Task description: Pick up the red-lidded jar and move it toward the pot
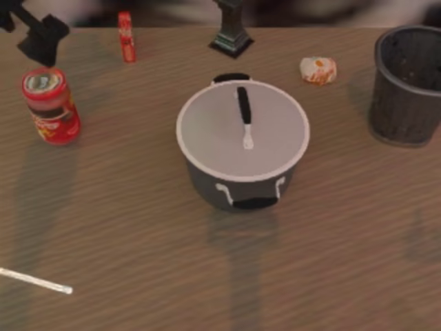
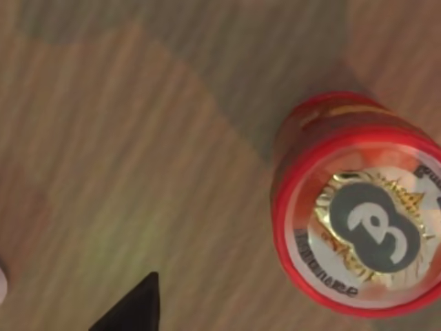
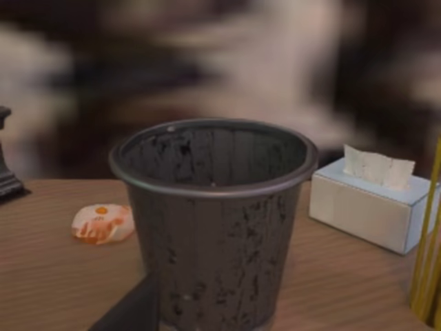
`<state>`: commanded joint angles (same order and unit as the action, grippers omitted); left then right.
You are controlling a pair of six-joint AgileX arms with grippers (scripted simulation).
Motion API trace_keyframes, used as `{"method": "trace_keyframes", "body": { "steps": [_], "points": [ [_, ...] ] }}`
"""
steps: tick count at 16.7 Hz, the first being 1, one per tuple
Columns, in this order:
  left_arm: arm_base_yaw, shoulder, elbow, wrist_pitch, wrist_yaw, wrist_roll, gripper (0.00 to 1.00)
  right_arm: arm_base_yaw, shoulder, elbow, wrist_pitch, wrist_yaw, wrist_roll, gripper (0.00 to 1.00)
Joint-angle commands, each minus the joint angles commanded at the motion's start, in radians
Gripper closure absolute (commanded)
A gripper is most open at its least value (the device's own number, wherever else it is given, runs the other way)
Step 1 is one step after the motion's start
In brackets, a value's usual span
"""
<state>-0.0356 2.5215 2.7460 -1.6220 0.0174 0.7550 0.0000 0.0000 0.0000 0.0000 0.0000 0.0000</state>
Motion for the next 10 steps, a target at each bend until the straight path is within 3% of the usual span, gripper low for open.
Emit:
{"method": "trace_keyframes", "body": {
  "steps": [4,10],
  "points": [
    [0.004,0.172,0.132,-0.111,-0.011,0.040,0.00,0.000,0.000,0.000,0.000,0.000,0.000,0.00],
    [0.005,0.203,0.153,-0.132,-0.013,0.047,0.00,0.000,0.000,0.000,0.000,0.000,0.000,0.00]
  ]
}}
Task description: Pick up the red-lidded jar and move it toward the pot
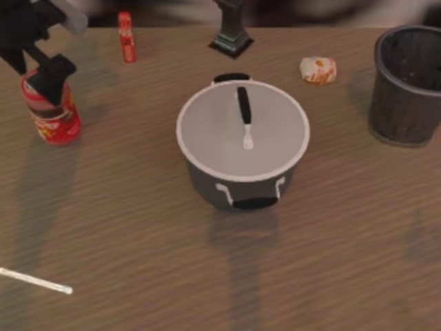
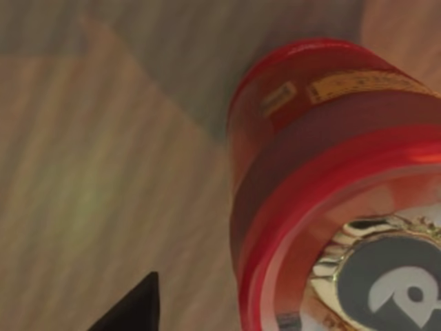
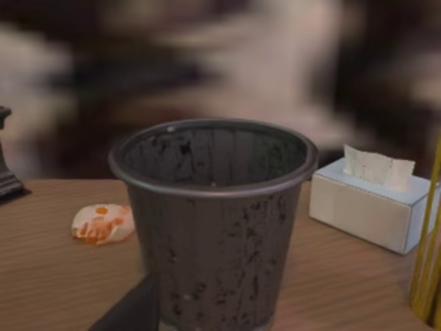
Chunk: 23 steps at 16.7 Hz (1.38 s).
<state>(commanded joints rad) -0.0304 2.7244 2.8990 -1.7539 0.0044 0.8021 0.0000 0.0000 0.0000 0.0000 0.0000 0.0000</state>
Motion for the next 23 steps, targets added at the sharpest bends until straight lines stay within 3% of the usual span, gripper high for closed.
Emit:
{"method": "trace_keyframes", "body": {
  "steps": [5,12,18,23],
  "points": [
    [-0.003,-0.020,-0.076,0.057,0.000,-0.003,0.00,0.000,0.000,0.000,0.000,0.000,0.000,0.00],
    [0.001,-0.127,-0.431,0.295,-0.002,0.000,0.00,0.000,0.000,0.000,0.000,0.000,0.000,0.00],
    [0.002,-0.139,-0.471,0.328,-0.002,0.000,0.00,0.000,0.000,0.000,0.000,0.000,0.000,0.00],
    [0.002,-0.139,-0.471,0.328,-0.002,0.000,0.38,0.000,0.000,0.000,0.000,0.000,0.000,0.00]
  ]
}}
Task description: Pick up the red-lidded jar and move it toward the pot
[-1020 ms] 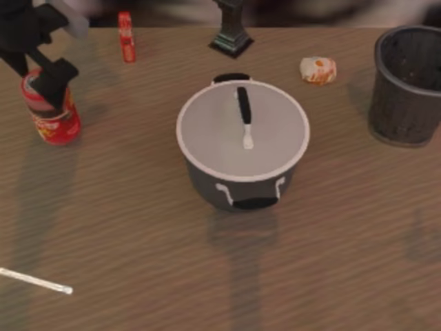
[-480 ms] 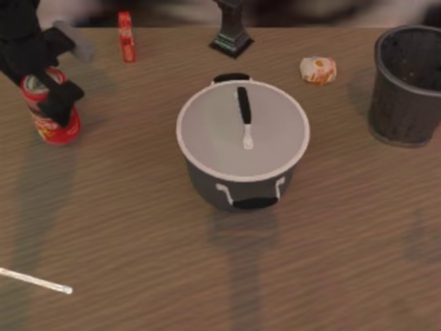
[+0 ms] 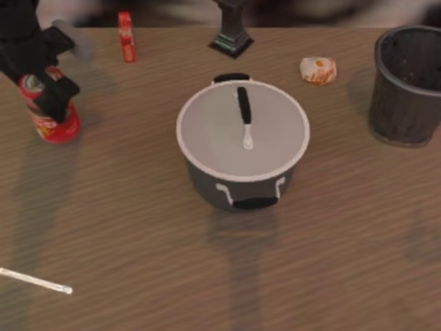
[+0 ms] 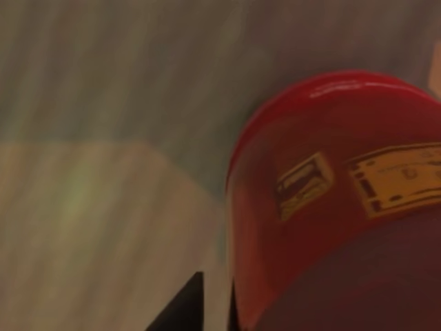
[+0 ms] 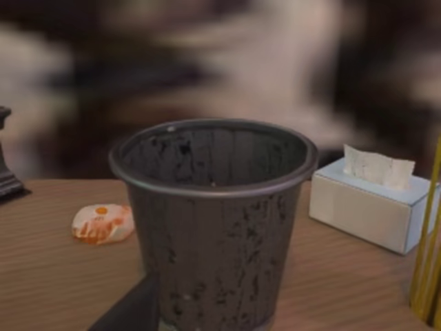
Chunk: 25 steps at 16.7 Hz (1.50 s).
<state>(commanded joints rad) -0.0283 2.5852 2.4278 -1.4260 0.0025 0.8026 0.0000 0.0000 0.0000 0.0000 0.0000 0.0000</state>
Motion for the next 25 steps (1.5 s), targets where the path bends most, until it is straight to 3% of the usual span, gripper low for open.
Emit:
{"method": "trace_keyframes", "body": {
  "steps": [8,19,25],
  "points": [
    [0.000,0.000,0.000,0.000,0.000,0.000,0.98,0.000,0.000,0.000,0.000,0.000,0.000,0.00],
    [-0.002,-0.015,-0.016,0.000,-0.001,0.001,1.00,0.000,0.000,0.000,0.000,0.000,0.000,0.00],
    [0.007,-0.303,-0.281,-0.008,-0.003,-0.001,1.00,0.000,0.000,0.000,0.000,0.000,0.000,0.00]
  ]
}}
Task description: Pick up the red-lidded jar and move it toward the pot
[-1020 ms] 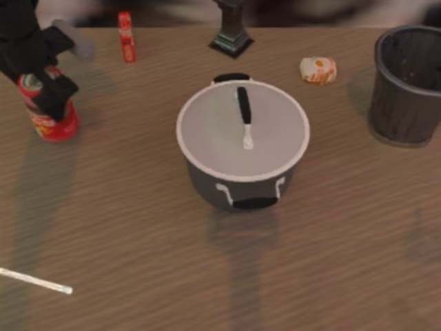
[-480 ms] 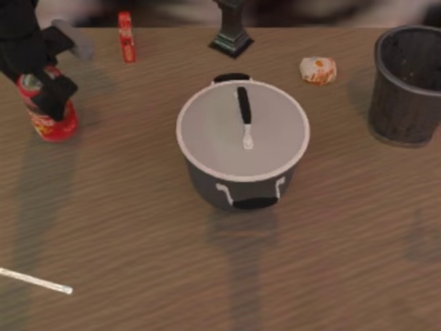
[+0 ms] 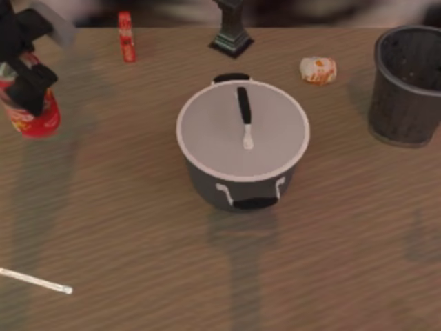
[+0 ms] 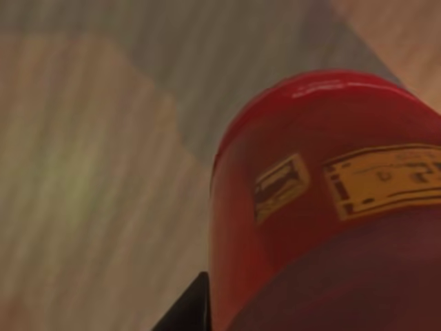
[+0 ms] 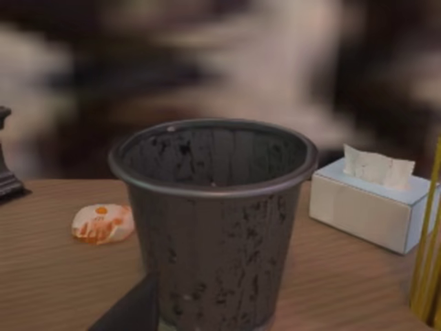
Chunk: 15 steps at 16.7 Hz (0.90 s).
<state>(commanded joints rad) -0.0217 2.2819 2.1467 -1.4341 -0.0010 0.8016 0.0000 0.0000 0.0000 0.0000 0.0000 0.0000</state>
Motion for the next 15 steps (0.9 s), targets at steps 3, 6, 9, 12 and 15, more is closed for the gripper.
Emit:
{"method": "trace_keyframes", "body": {
  "steps": [3,6,9,12,15],
  "points": [
    [0.008,-0.156,-0.151,-0.010,-0.002,-0.003,1.00,0.000,0.000,0.000,0.000,0.000,0.000,0.00],
    [0.012,-0.217,-0.213,-0.018,-0.002,-0.002,1.00,0.000,0.000,0.000,0.000,0.000,0.000,0.00],
    [0.012,-0.219,-0.214,-0.019,-0.002,-0.002,1.00,0.000,0.000,0.000,0.000,0.000,0.000,0.00],
    [0.002,-0.212,-0.211,-0.017,-0.002,-0.012,1.00,0.000,0.000,0.000,0.000,0.000,0.000,0.00],
    [-0.025,-0.195,-0.212,-0.007,-0.001,-0.105,1.00,0.000,0.000,0.000,0.000,0.000,0.000,0.00]
  ]
}}
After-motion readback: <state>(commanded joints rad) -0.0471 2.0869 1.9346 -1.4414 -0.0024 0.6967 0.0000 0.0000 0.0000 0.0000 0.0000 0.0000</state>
